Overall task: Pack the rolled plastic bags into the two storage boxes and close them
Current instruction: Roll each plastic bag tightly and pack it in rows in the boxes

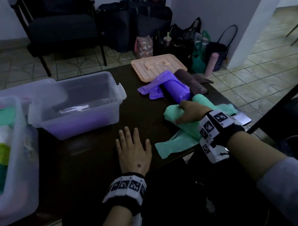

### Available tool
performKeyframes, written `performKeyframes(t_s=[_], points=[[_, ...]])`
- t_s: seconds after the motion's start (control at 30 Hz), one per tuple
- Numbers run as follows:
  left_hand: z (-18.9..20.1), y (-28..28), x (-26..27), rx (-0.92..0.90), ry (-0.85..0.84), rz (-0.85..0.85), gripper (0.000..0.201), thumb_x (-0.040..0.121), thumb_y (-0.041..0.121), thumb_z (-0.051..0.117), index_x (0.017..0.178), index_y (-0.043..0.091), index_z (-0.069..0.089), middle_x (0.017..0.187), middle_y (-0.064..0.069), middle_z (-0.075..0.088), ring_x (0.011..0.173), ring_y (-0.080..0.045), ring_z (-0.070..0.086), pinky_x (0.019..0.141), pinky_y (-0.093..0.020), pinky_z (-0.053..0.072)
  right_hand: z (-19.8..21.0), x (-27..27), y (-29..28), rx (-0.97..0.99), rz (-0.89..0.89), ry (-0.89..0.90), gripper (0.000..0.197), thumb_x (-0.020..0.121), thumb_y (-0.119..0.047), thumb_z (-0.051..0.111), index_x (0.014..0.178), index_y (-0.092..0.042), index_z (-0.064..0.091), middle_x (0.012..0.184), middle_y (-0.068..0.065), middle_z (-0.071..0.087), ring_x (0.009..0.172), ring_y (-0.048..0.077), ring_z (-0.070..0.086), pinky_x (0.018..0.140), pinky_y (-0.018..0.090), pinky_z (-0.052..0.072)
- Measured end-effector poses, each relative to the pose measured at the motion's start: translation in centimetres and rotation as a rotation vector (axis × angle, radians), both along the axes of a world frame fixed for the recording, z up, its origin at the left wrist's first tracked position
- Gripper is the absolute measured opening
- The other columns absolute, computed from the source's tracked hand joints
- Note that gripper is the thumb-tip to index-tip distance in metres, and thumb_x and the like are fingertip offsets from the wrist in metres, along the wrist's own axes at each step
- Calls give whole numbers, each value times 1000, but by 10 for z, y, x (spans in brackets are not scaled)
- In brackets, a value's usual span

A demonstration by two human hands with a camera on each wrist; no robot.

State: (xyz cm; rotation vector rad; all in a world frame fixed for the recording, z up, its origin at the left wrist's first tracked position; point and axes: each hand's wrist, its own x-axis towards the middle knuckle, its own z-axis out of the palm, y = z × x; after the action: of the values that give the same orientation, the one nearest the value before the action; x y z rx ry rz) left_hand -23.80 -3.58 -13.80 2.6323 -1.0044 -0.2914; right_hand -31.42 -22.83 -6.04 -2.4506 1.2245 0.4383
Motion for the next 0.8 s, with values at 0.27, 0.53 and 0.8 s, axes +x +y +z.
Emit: performKeyframes(t_s=[0.27, 0.53, 0.8], points=[[-4, 2, 0, -54, -26, -6, 57, 98, 43, 28, 149, 19, 18, 158, -8, 7, 146, -23, 0, 117, -37, -1, 7, 12, 11, -78, 93, -213, 54, 75, -32, 74, 121, -10, 56, 118, 7, 58, 108, 22, 55, 83, 26, 41], [2, 3, 4, -130, 79, -1, 46, 101, 27, 24, 146, 16, 28, 157, -5, 15, 146, -20, 4, 117, -36, 1, 62, 34, 14, 504, -257, -1073, 40, 82, -14, 70, 118, -3, 55, 109, 9, 66, 91, 17, 67, 72, 26, 57], [32, 9, 6, -601, 541, 141, 49, 98, 42, 33, 141, 18, 38, 150, -3, 32, 139, -15, 27, 112, -31, 20, 59, 36, 16, 638, -583, -1221, 54, 80, -23, 73, 124, -8, 45, 111, 7, 62, 90, 18, 65, 53, 26, 54]])
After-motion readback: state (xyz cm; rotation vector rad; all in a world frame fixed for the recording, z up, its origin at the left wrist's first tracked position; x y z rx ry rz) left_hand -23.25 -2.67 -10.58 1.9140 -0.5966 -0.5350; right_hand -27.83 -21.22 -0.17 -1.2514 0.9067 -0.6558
